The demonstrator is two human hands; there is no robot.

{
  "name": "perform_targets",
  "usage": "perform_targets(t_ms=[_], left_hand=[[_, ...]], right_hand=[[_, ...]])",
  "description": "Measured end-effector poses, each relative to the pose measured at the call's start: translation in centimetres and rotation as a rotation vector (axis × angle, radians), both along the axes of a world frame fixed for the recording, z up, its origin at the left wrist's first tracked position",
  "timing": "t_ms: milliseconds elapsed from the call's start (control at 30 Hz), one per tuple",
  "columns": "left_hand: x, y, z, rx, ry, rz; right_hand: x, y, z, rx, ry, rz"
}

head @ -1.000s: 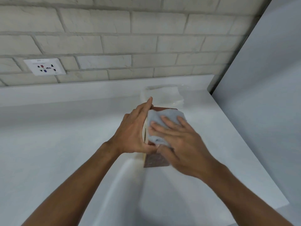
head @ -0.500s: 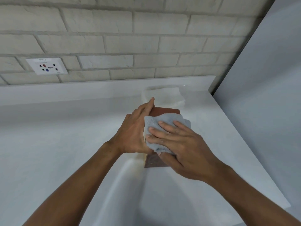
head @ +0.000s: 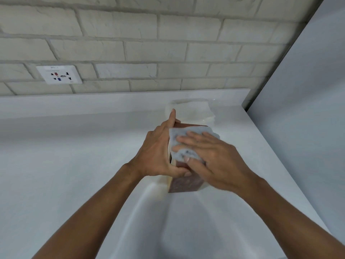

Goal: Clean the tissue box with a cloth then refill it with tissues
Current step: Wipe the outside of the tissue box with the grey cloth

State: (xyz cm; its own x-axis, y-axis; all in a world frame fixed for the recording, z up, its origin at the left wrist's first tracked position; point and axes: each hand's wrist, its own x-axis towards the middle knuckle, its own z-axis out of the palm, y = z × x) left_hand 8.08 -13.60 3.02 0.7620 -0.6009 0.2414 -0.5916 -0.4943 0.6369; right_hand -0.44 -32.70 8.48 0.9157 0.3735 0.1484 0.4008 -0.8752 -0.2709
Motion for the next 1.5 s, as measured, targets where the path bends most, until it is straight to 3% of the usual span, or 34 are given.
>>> perform_targets(t_ms=[133,300,500,667,800,867,1000,1167,1267,1367,1500], left_hand=[[-0.4,0.0,0.3,-0.017,0.005,0.003],[-0.3,-0.1,-0.1,-0.007,-0.005,0.015],[-0.4,-0.1,0.1,-0.001,0.024,0.001],[-0.4,-0.1,0.1,0.017,-0.002,-0.001],[-0.4,0.0,0.3,0.022,0.025,-0.006],[-0.5,0.0,0.3,0.020,0.028,-0.003],[-0.4,0.0,0.1,0.029,0.011,-0.006],[-0.4,0.0,0.3,0.044,0.049,-0.008],[-0.2,-0.1,0.2,0.044,0.039,-0.013],[-0.2,0.0,0.2,0.046,0.040,-0.005],[-0.6,0.0,0.0,0.040,0.062,0.017]], right_hand=[[2.1,-0.4,0.0,0.057,0.017,-0.238],[-3.0,-1.1,-1.0,0.078,-0.063,0.069],[-3.7,-5.2,-1.8,0.164,-0.090,-0.206],[-6.5,-1.4,-3.8,0.024,-0.200,0.055],[-4.8,-3.2,-3.9,0.279,-0.186,-0.223],[-5.0,-2.9,-3.8,0.345,-0.162,-0.260],[-6.6,-1.3,-4.0,0.098,-0.211,-0.006],[-2.2,-2.5,-1.5,0.347,0.042,-0.280],[1.8,-2.5,0.4,0.339,0.172,-0.352],[5.1,-2.5,1.1,0.461,0.279,-0.459],[3.5,-3.1,-0.1,0.412,0.261,-0.348]])
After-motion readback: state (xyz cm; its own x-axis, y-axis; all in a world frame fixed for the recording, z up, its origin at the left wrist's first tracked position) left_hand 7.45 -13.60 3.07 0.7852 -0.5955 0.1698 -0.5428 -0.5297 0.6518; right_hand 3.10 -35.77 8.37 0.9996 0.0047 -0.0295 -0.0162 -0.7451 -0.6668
